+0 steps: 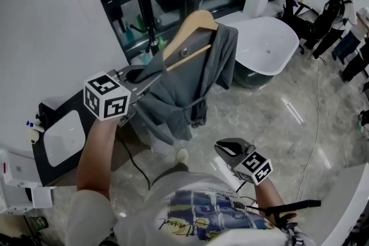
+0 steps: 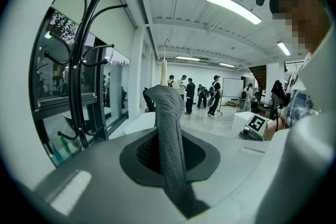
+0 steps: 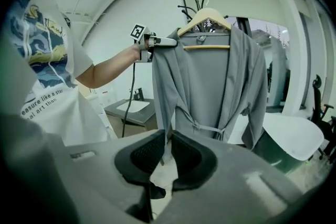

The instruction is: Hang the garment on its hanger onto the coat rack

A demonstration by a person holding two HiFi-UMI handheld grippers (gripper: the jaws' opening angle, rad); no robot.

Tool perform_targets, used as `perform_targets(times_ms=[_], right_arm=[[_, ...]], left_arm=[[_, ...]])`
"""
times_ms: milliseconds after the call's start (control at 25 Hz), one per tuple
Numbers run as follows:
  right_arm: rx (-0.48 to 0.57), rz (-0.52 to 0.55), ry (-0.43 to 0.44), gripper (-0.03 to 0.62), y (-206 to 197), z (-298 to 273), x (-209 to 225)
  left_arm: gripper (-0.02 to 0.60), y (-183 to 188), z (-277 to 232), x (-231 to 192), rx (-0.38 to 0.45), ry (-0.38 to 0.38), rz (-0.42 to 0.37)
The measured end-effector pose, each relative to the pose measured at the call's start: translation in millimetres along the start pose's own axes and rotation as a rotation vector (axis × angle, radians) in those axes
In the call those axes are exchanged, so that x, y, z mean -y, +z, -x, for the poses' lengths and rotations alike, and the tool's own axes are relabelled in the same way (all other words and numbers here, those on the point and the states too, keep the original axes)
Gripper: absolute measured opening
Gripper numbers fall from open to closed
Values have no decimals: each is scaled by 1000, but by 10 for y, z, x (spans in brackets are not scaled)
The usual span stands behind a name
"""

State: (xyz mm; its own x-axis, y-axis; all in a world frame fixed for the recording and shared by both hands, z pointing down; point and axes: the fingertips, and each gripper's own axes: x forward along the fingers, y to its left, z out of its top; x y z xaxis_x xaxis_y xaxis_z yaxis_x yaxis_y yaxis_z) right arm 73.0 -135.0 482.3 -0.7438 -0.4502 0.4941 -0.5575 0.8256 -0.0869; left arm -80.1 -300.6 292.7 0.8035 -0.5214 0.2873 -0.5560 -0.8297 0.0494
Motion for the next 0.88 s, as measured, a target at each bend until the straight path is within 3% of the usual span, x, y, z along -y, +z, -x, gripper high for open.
perform_targets(times_ms=[160, 400, 880], right_arm=[[-10, -8, -12, 40, 331, -280, 392], [-16, -12, -29, 41, 518, -620, 624], [-4, -38, -83, 40, 703, -892, 1055]], left_arm=[[31, 228, -230, -653, 11, 3, 24], [31, 294, -405, -1369, 24, 22, 64], [31, 157, -597, -2213, 19, 80, 118]])
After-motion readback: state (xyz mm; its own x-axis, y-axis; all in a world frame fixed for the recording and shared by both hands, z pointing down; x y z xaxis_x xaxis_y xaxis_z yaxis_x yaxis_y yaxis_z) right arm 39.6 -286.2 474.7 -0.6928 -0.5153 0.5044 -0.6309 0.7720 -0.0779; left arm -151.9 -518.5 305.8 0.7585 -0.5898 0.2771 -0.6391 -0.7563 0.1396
